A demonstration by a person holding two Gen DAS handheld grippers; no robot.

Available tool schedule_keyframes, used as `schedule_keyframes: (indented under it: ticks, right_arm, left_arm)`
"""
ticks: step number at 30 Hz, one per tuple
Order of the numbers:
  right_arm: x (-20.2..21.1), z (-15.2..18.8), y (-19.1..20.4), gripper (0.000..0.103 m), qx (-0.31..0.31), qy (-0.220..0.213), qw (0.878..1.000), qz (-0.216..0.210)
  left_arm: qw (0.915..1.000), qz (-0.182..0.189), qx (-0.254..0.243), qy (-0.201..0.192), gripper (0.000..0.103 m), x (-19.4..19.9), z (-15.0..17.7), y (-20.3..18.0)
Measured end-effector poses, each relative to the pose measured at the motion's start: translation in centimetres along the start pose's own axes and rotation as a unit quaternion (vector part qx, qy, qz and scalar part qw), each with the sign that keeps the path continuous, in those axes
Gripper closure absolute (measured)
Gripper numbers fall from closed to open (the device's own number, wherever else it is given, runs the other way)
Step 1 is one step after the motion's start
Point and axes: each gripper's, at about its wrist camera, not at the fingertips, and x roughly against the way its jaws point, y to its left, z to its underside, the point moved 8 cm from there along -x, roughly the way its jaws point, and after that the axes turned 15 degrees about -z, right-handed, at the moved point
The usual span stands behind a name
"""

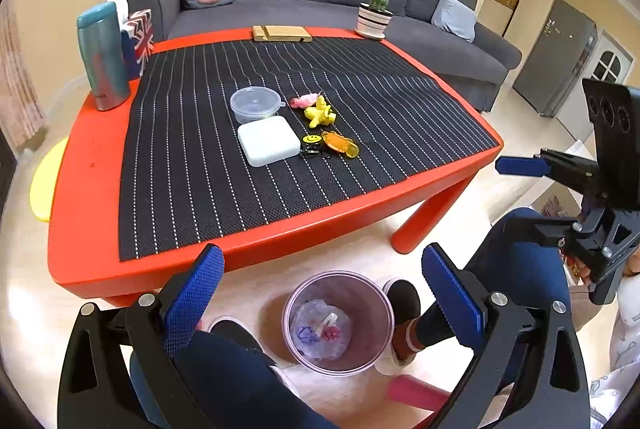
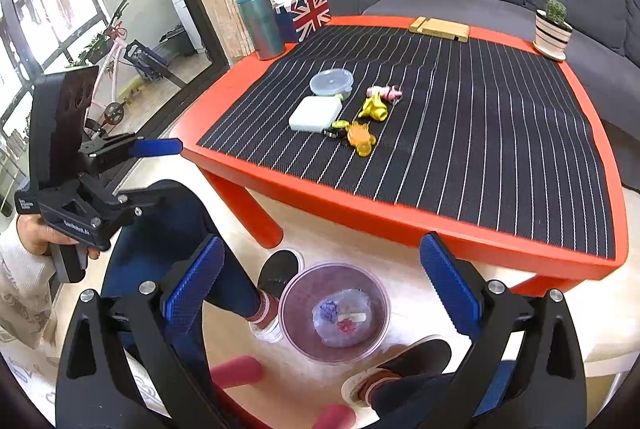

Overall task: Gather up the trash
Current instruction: 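Move the right tool to the orange bear toy and close on it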

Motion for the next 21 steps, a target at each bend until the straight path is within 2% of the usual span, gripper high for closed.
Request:
schedule_keyframes:
  ticks: [9, 21]
  right_arm:
    - [-1.4, -3.2, -1.7, 0.006, 0.012, 0.011, 1.0, 0.003]
    - [-6.7, -6.6, -3.6, 0.006, 0.05, 0.079, 0.996, 0.005]
  left_arm:
    - [1.0, -0.002, 0.002, -0.001, 0.008, -0.7, -1.1, 0.4]
    - [0.9999, -0.007, 0.015, 0.002, 0.008, -1.7, -2.0, 1.8]
